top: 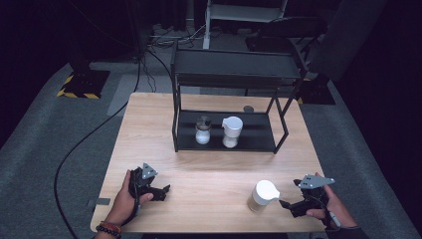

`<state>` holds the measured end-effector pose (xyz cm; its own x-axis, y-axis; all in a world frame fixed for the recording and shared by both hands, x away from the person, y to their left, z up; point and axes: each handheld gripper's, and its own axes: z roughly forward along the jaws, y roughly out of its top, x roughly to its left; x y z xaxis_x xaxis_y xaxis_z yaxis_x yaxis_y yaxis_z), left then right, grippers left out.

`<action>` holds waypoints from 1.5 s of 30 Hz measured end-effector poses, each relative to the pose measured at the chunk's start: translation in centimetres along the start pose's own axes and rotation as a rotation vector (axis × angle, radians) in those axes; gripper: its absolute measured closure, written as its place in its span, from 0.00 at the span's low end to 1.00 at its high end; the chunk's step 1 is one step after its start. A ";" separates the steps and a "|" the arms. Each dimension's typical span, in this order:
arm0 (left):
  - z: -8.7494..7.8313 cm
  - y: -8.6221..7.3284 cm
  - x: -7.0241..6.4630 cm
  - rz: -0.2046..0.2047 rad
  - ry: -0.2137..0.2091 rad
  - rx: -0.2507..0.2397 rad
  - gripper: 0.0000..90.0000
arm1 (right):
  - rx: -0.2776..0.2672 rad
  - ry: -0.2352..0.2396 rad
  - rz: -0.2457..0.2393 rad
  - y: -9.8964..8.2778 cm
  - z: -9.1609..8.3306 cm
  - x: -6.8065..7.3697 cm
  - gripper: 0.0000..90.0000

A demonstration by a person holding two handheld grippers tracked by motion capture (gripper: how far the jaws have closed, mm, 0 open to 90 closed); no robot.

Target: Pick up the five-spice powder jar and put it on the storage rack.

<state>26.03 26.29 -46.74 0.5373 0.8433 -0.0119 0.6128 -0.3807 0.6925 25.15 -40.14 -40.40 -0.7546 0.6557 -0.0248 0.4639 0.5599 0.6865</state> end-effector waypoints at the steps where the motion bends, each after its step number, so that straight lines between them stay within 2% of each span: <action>1: 0.0 0.0 0.0 0.000 0.000 0.000 0.00 | 0.003 0.004 -0.003 0.2 0.0 0.1 0.03; 6: 0.0 0.0 0.0 0.000 0.000 0.000 0.00 | 0.026 0.017 -0.005 1.1 0.0 0.7 0.03; 16: 0.0 0.0 0.0 0.001 0.000 0.000 0.00 | 0.049 0.066 -0.036 2.2 0.0 0.9 0.03; 34: 0.0 0.0 0.0 0.001 0.001 -0.001 0.01 | 0.040 0.109 -0.084 3.9 0.1 1.8 0.03; 45: 0.0 0.0 0.0 0.001 0.002 -0.001 0.01 | 0.055 0.134 -0.120 5.3 0.9 2.3 0.03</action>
<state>26.00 26.27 -46.75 0.5372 0.8434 -0.0097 0.6115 -0.3816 0.6931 26.25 -35.25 -37.48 -0.8594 0.5114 -0.0047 0.3888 0.6594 0.6435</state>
